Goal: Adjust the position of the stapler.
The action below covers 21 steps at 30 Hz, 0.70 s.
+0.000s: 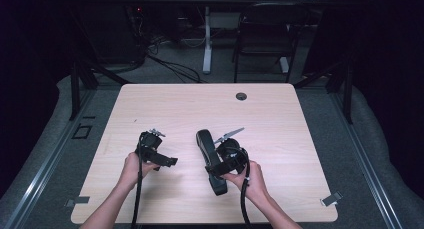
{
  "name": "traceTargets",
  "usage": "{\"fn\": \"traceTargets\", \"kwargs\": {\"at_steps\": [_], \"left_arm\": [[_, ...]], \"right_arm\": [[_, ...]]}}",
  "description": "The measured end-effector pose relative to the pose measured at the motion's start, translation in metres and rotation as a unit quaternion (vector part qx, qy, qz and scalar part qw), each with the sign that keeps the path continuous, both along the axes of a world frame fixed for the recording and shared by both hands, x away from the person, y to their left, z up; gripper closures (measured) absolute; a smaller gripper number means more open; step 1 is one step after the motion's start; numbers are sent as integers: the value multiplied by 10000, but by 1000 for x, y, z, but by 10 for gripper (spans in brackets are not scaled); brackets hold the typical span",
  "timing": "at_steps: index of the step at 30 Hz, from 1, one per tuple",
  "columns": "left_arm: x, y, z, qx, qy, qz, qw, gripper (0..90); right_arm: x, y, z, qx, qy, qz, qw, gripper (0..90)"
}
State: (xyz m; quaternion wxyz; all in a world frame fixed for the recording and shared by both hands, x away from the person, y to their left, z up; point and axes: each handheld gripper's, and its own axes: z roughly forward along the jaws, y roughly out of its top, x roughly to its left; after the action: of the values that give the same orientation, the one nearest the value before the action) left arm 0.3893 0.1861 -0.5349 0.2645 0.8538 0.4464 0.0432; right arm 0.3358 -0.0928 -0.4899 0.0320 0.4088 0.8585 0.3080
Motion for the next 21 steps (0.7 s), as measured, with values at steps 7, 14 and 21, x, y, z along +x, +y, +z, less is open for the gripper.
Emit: {"fn": "traceTargets", "kwargs": {"at_steps": [7,14,21], "left_arm": [[1,1,-1,8,61,-10,10000,0],[1,3,-2,-11,113,-14,9999,0],[1,3,-2,-29,168,-43,9998,0]], "right_arm": [[-1,1,-3,-205,-117,99,9997,380],[0,-2,-2,-235,-79,145,9996,398],[4,-11,1,-344,66,147,9993,441]]}}
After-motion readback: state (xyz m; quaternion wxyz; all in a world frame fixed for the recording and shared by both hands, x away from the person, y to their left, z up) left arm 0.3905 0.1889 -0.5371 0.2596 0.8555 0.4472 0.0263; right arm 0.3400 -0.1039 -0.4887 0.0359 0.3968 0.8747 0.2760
